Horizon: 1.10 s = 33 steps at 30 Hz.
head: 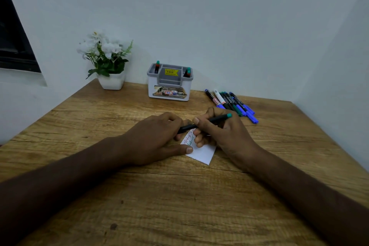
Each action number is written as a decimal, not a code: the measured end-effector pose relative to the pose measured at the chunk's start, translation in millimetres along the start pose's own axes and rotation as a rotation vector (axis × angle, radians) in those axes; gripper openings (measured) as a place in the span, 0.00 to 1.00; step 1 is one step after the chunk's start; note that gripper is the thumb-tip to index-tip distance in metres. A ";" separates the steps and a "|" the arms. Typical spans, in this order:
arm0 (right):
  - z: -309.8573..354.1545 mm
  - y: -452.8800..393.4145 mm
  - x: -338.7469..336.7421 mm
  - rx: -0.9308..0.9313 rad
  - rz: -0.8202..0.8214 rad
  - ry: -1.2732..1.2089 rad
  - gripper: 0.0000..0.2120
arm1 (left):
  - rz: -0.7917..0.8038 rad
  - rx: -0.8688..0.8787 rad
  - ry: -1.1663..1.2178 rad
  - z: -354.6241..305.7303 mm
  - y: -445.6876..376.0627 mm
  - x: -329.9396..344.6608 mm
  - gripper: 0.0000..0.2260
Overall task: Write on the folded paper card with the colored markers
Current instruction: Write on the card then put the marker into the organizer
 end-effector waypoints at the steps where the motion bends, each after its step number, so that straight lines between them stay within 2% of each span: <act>1: -0.6 -0.5 0.2 0.002 0.001 0.003 0.04 | -0.006 0.002 0.004 0.5 0.0 -0.3 0.25; 6: 0.1 0.3 -5.8 0.011 -0.034 -0.063 0.07 | -0.025 0.000 0.060 6.1 -0.5 0.1 0.27; 9: 5.3 -1.6 -19.1 -0.066 -0.142 -0.145 0.09 | -0.059 0.004 0.125 15.6 -5.0 -1.0 0.31; 14: 45.5 -10.7 -45.7 -0.263 -0.400 0.069 0.09 | -0.058 0.106 0.280 15.7 -5.8 -2.1 0.29; 17: 79.4 -29.3 -44.5 -0.322 -0.445 0.238 0.09 | -0.037 0.140 0.254 12.1 -5.7 -1.6 0.26; 22: 128.0 -104.1 -10.5 -0.438 -0.364 0.535 0.07 | -0.037 0.162 0.223 10.8 -6.4 -0.6 0.25; 25: 135.3 -154.7 12.9 -0.490 -0.331 0.747 0.05 | -0.036 0.160 0.235 10.4 -7.2 0.4 0.26; 27: 128.2 -188.3 26.8 -0.427 -0.260 0.894 0.06 | -0.037 0.157 0.237 11.2 -7.4 0.1 0.25; 29: 112.7 -215.9 35.7 -0.272 -0.181 1.050 0.09 | -0.038 0.157 0.238 12.3 -7.4 0.5 0.25; 33: 89.3 -232.8 43.9 -0.080 -0.077 1.145 0.15 | -0.036 0.159 0.226 12.7 -7.1 0.5 0.26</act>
Point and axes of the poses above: each hand's wrist, its own y-axis away from the middle knuckle, its own x-axis out of the palm, z = x × y, the point moved 8 cm from there along -y, towards the middle knuckle, and after that the axes turned 7 degrees about z, right-handed, at the moved point
